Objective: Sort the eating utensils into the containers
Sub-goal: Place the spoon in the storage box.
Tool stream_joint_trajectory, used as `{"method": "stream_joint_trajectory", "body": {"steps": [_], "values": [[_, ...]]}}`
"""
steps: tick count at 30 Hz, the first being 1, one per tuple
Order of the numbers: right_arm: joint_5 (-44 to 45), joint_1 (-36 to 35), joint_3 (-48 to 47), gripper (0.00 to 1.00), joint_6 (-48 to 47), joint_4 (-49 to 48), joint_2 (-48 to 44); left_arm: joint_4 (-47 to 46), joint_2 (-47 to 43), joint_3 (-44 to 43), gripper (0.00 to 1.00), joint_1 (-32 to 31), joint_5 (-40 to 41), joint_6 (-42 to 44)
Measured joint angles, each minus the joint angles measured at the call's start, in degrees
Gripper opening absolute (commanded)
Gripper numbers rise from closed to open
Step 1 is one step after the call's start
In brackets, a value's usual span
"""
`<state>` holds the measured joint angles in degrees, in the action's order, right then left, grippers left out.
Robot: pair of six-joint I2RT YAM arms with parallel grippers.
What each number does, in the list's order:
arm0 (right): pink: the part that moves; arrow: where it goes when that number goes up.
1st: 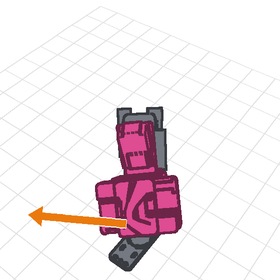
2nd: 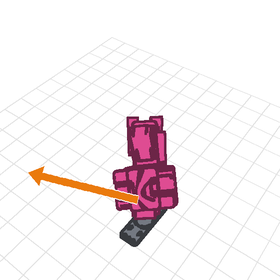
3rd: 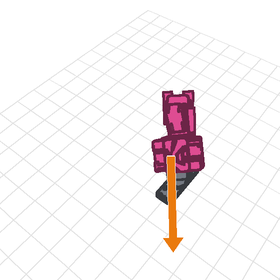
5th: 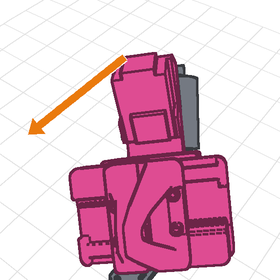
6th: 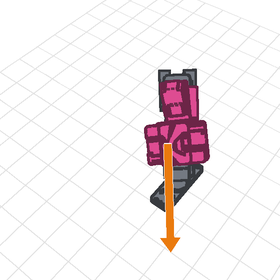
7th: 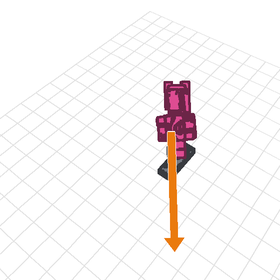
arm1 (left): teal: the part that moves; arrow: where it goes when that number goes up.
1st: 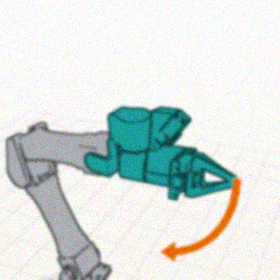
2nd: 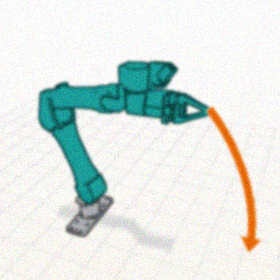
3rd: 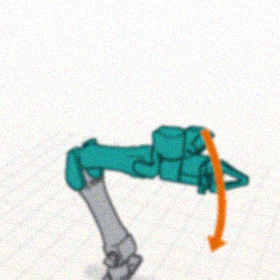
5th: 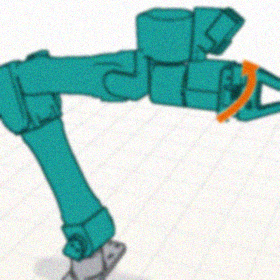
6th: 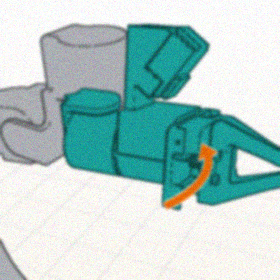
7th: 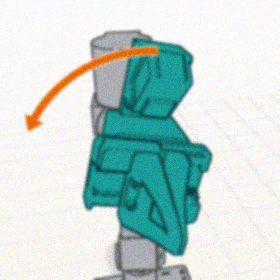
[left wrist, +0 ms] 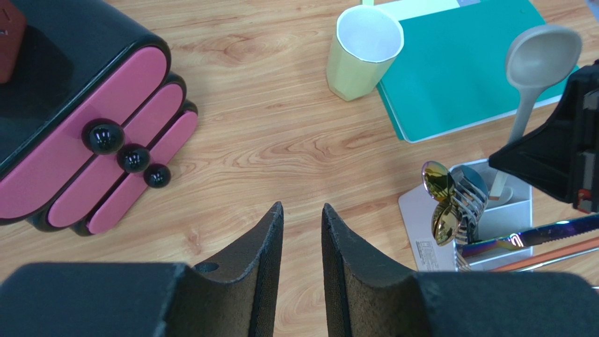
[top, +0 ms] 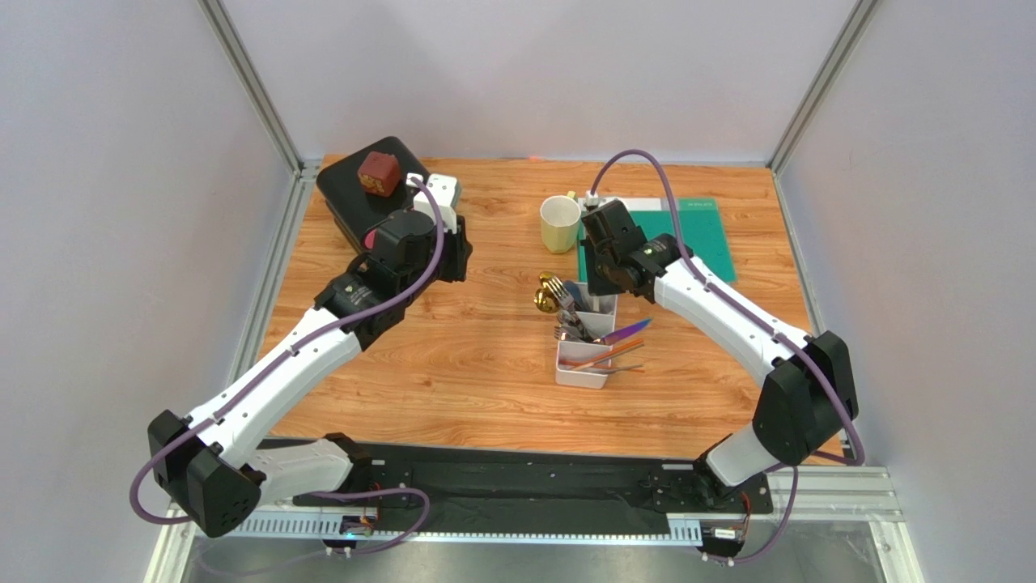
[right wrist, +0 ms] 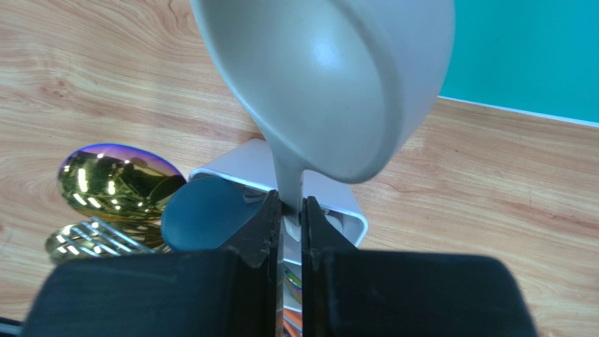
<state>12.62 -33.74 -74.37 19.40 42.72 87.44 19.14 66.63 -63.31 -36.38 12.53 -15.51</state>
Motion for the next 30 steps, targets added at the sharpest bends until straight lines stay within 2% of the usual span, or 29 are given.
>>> {"method": "stream_joint_trajectory", "body": {"steps": [14, 21, 30], "values": [[0.5, -2.2, 7.1, 0.01, -1.7, -8.0, -2.9, 0.5, -0.8, 0.0, 0.33, 0.0, 0.0, -0.2], [-0.6, -2.3, 10.0, 0.19, -1.2, -9.6, -3.7, 0.5, -0.8, 0.0, 0.33, 0.0, -0.1, -0.3], [-2.1, -3.0, 11.1, 0.35, -0.7, -8.5, -7.1, -0.2, -0.9, 1.8, 0.32, 0.0, -0.6, -2.0]]}}
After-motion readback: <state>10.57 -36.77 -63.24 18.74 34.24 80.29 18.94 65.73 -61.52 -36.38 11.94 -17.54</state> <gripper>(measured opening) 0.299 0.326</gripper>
